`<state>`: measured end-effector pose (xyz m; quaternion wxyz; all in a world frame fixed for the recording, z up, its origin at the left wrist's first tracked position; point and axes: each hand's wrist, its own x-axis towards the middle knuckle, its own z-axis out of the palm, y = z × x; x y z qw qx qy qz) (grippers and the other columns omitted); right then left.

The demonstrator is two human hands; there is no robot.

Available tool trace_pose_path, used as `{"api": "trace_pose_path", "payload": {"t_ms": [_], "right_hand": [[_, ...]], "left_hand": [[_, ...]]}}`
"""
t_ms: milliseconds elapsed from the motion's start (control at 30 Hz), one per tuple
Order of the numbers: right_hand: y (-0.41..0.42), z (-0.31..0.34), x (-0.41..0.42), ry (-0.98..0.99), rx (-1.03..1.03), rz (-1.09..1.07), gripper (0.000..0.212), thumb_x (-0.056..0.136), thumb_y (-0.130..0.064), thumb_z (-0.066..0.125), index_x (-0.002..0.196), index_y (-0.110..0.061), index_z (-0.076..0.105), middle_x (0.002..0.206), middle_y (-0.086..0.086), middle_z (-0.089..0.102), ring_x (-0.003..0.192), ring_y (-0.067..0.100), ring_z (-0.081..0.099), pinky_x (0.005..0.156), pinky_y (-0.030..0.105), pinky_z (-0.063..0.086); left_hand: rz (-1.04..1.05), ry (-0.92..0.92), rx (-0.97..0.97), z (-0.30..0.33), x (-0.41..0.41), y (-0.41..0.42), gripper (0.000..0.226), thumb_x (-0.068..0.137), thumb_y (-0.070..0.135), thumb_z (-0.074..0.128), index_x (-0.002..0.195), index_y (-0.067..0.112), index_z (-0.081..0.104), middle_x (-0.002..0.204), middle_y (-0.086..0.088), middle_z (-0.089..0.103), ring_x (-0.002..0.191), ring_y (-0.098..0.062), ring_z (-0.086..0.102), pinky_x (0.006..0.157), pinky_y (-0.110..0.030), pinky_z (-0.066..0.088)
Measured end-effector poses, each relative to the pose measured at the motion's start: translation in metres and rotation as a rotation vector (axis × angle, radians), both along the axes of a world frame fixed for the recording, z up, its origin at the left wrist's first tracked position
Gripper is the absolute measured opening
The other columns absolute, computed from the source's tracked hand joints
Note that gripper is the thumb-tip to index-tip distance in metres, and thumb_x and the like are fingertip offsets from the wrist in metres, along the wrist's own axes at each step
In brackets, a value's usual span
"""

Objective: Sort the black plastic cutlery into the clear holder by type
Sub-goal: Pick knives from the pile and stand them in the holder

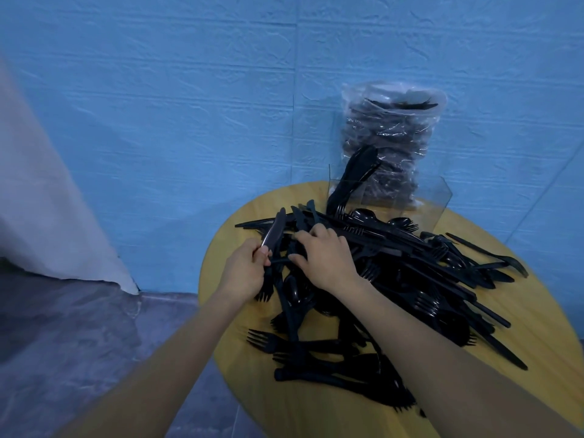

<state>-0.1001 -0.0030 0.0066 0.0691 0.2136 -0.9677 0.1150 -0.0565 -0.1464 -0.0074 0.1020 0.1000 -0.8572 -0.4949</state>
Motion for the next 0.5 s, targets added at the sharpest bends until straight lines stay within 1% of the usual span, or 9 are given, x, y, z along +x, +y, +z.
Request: {"api": "trace_pose_path", "payload": {"t_ms": [133, 200, 267, 333, 400, 500], "right_hand": [[0.005, 0.005, -0.006, -0.072, -0.042, -0.002, 0.036, 0.095, -0.034, 0.053, 0.129, -0.022, 0.054, 0.125, 0.006, 0.046, 0.114, 0.026, 0.050, 0.096, 0.038, 0.033], [0.011, 0.007, -0.009, -0.115, -0.120, -0.009, 0.030, 0.094, -0.027, 0.056, 0.122, -0.017, 0.059, 0.121, 0.006, 0.049, 0.109, 0.026, 0.054, 0.097, 0.038, 0.039], [0.019, 0.008, -0.010, -0.144, -0.212, -0.021, 0.024, 0.093, -0.016, 0.057, 0.116, -0.011, 0.063, 0.114, 0.008, 0.054, 0.104, 0.026, 0.057, 0.092, 0.039, 0.046], [0.027, 0.008, -0.009, -0.148, -0.257, -0.027, 0.022, 0.093, -0.010, 0.056, 0.113, -0.008, 0.065, 0.111, 0.008, 0.059, 0.101, 0.024, 0.059, 0.090, 0.037, 0.049], [0.032, 0.008, -0.007, -0.137, -0.276, -0.026, 0.021, 0.094, -0.010, 0.055, 0.111, -0.007, 0.066, 0.110, 0.008, 0.061, 0.101, 0.024, 0.059, 0.089, 0.037, 0.050], [0.034, 0.009, -0.003, -0.087, -0.303, -0.025, 0.020, 0.094, -0.019, 0.057, 0.109, -0.008, 0.066, 0.108, 0.006, 0.058, 0.101, 0.021, 0.057, 0.086, 0.034, 0.049]], "left_hand": [[-0.012, 0.001, 0.009, -0.001, -0.003, -0.001, 0.021, 0.102, 0.018, 0.035, 0.095, 0.010, 0.053, 0.075, 0.003, 0.052, 0.067, -0.012, 0.046, 0.059, -0.024, 0.038], [-0.017, 0.008, 0.013, -0.001, -0.005, -0.001, 0.021, 0.102, 0.017, 0.035, 0.094, 0.010, 0.053, 0.075, 0.003, 0.053, 0.067, -0.012, 0.046, 0.061, -0.025, 0.038], [-0.022, 0.014, 0.018, 0.000, -0.006, 0.000, 0.021, 0.102, 0.017, 0.035, 0.092, 0.011, 0.053, 0.076, 0.004, 0.053, 0.067, -0.011, 0.046, 0.062, -0.025, 0.038], [-0.029, 0.016, 0.028, 0.001, -0.007, 0.003, 0.021, 0.102, 0.018, 0.035, 0.092, 0.011, 0.053, 0.076, 0.004, 0.053, 0.067, -0.010, 0.046, 0.062, -0.022, 0.037], [-0.037, 0.024, 0.031, 0.001, -0.008, 0.007, 0.021, 0.102, 0.017, 0.035, 0.093, 0.011, 0.053, 0.076, 0.004, 0.053, 0.066, -0.009, 0.045, 0.061, -0.021, 0.037], [-0.039, 0.029, 0.039, 0.001, -0.008, 0.011, 0.020, 0.102, 0.017, 0.036, 0.092, 0.012, 0.053, 0.076, 0.003, 0.053, 0.066, -0.010, 0.046, 0.061, -0.023, 0.037]]}}
